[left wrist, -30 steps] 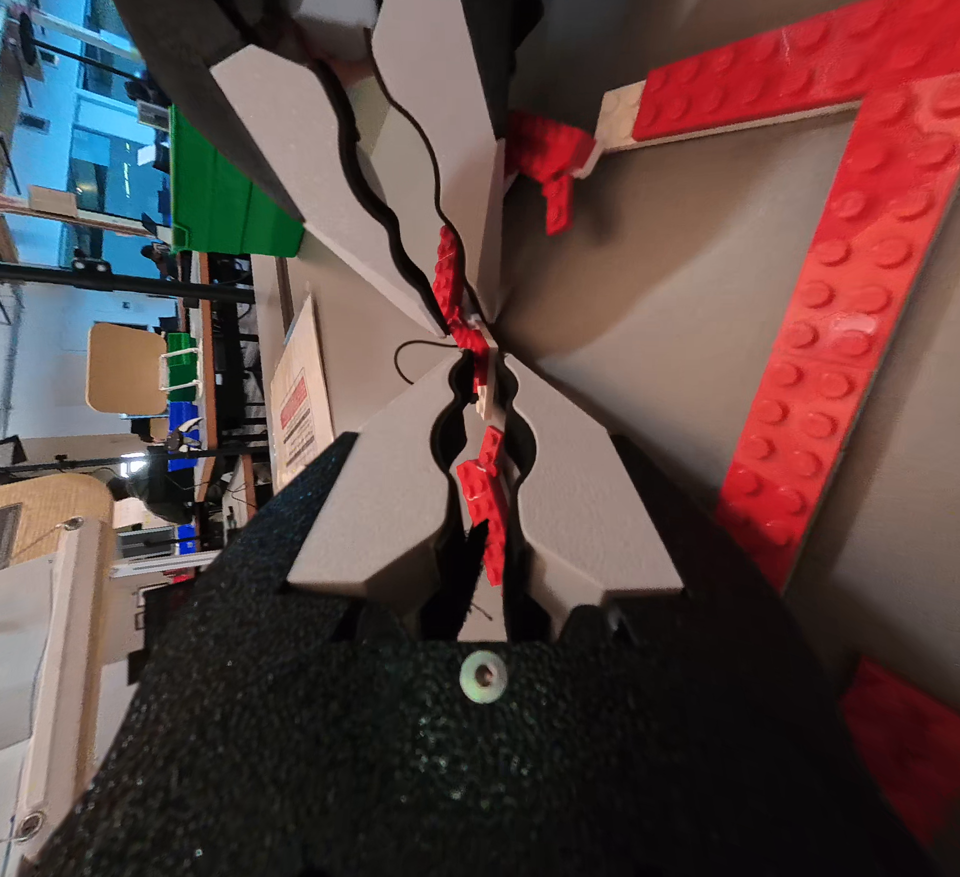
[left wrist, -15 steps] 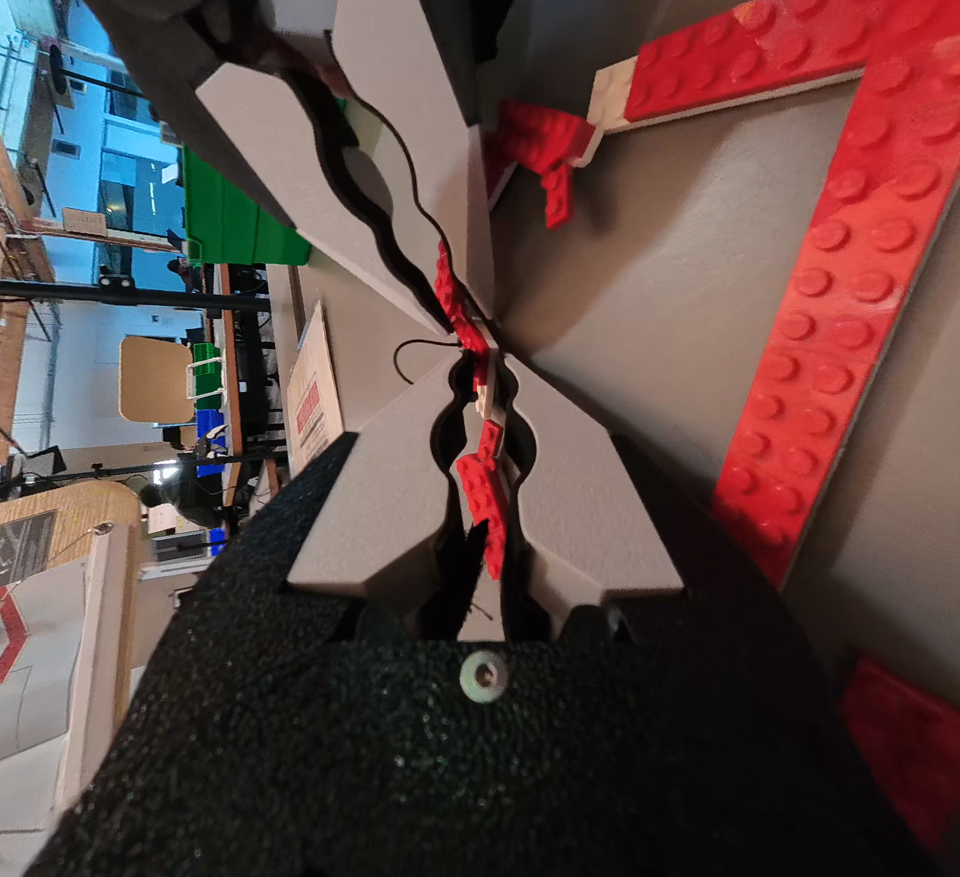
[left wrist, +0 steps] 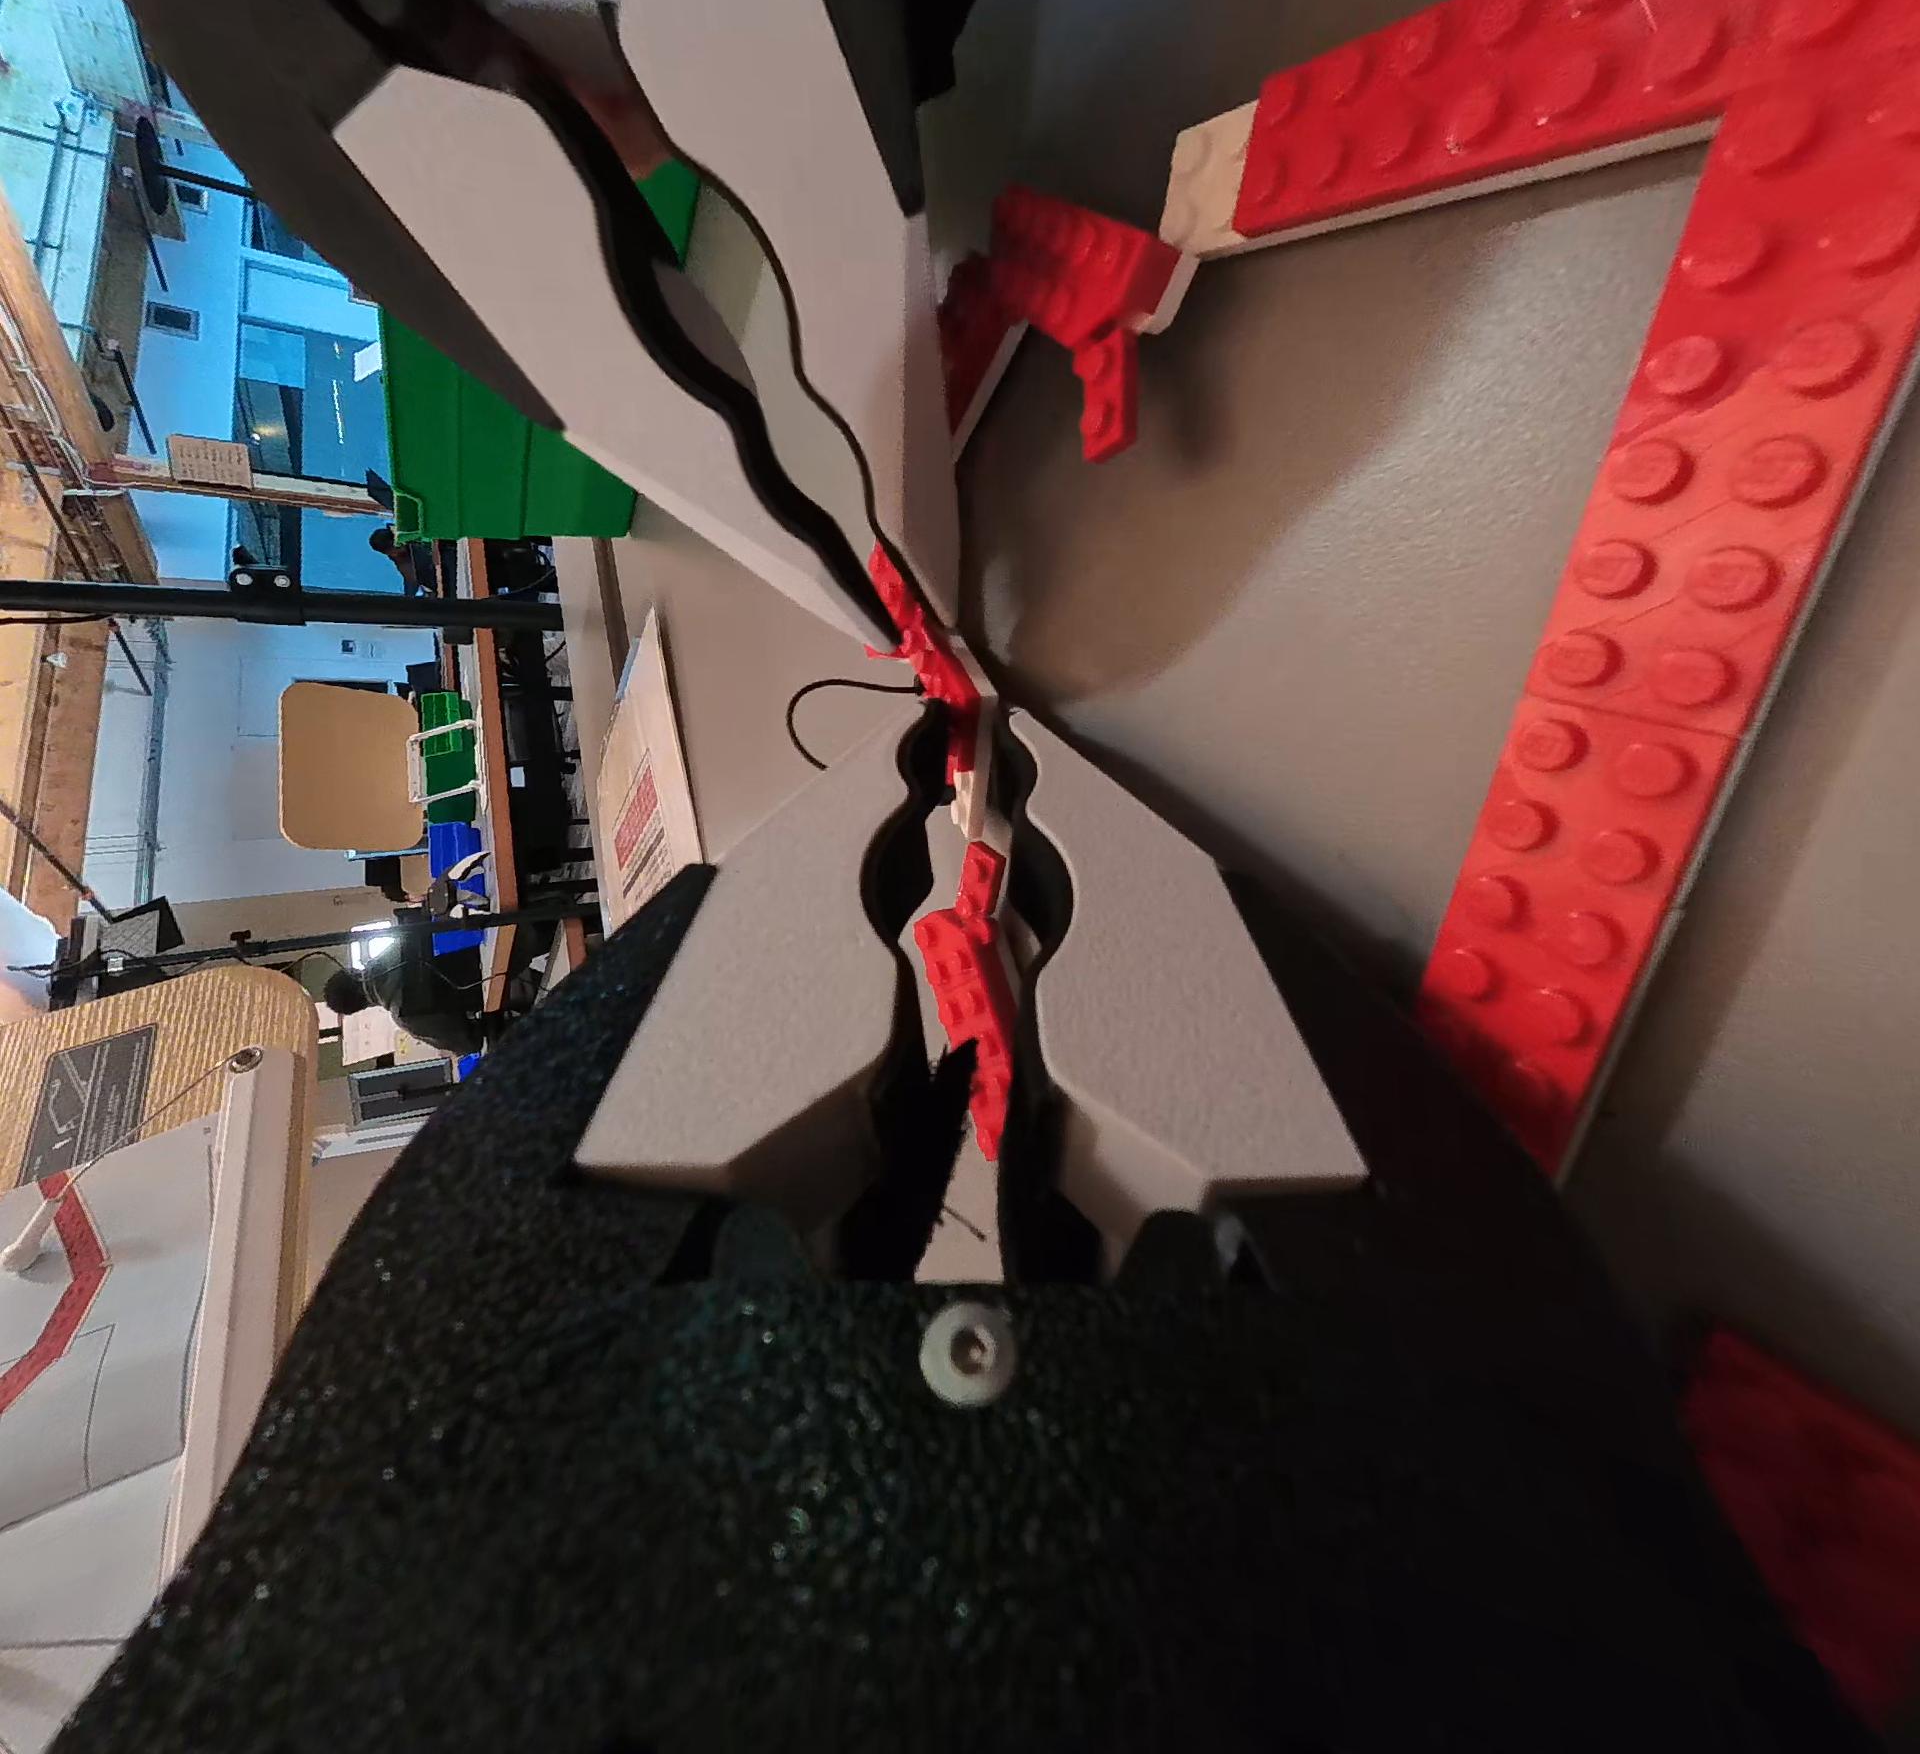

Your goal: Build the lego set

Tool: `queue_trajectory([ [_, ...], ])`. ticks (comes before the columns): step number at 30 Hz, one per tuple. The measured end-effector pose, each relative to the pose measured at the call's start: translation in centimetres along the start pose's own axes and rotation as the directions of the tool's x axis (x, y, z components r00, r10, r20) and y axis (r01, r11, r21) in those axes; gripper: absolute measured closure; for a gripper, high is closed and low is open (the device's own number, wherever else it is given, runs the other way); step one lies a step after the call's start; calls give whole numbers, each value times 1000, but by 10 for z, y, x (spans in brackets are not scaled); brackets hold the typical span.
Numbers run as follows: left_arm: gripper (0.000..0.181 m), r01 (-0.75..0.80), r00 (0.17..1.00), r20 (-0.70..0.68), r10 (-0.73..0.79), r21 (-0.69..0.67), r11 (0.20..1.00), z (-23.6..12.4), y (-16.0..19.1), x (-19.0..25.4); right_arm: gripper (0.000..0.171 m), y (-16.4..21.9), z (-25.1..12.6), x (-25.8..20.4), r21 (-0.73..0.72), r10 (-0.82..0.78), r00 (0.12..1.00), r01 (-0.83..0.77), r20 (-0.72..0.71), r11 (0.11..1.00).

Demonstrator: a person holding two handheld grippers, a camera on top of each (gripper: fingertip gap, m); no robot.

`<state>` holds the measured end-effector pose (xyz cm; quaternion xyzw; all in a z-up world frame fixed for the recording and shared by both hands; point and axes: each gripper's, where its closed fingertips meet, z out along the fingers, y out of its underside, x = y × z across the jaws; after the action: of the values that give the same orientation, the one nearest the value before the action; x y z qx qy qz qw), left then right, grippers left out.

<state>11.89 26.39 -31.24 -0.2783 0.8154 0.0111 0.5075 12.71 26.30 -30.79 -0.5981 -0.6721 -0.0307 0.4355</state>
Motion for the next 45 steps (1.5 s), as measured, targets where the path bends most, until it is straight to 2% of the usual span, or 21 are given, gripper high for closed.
queue_trajectory([
  [1,175,-4,1000,1,4,0,1000,0,0,0,166,1,2,-1,-7,-7,1000,7,0,1000],
  [10,175,-16,999,29,17,-12,1000,1,1,-4,162,2,7,1,-26,-41,999,40,-21,999],
  [21,176,124,987,88,-132,93,988,-11,-6,-24,163,-7,-3,19,14,-99,982,102,-159,995],
  [31,176,83,994,64,-89,94,992,-10,-9,-18,165,-7,0,12,20,-74,994,76,-81,997],
  [36,175,108,992,61,-114,94,990,-10,-8,-20,166,-7,0,14,25,-65,994,67,-92,997],
  [38,161,130,983,114,-141,105,986,-12,-8,-29,166,-7,-2,16,29,-57,993,60,-101,998],
  [40,157,132,982,119,-145,106,986,-14,-8,-31,166,-6,-2,17,28,-55,993,58,-104,998],
  [43,162,86,988,120,-93,67,994,-10,-5,-27,166,-7,-3,16,32,-57,993,60,-105,998],
  [45,174,32,992,122,-35,29,999,-7,-4,-23,165,-9,-4,16,36,-58,993,62,-105,997],
])
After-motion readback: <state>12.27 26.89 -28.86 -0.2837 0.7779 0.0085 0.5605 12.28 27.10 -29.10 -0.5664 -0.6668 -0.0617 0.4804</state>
